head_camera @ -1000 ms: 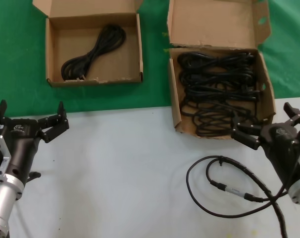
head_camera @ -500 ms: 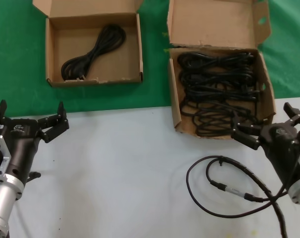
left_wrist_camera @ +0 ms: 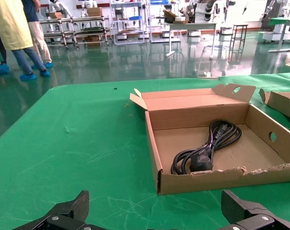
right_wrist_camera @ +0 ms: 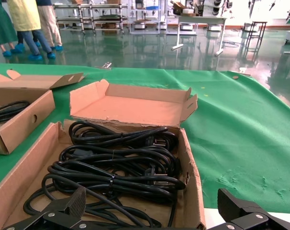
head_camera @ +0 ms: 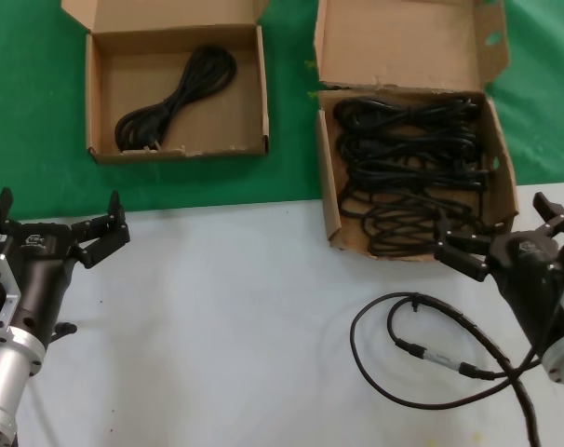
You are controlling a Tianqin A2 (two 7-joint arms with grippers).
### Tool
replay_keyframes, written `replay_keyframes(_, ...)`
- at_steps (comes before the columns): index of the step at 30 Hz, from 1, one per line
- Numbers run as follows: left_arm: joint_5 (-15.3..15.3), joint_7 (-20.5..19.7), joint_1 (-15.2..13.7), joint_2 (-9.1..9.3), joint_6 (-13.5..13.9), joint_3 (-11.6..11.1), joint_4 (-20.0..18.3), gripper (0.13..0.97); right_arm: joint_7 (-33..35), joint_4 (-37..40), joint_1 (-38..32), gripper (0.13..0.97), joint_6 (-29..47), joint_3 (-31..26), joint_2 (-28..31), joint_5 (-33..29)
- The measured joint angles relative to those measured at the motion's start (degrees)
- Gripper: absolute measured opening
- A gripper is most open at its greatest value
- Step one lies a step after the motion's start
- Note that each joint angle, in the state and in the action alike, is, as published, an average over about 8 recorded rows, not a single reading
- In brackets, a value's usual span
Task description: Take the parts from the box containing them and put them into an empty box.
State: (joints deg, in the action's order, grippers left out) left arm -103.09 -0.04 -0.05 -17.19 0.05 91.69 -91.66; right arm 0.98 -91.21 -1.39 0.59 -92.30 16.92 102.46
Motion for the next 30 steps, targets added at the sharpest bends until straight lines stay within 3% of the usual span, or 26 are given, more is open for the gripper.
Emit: replay_keyframes(30, 0.0, 0.0, 0.0, 0.00, 0.0, 0.0, 0.0, 0.966, 0.0, 0.0, 0.0, 0.966, 0.0, 0.0, 0.0, 0.0)
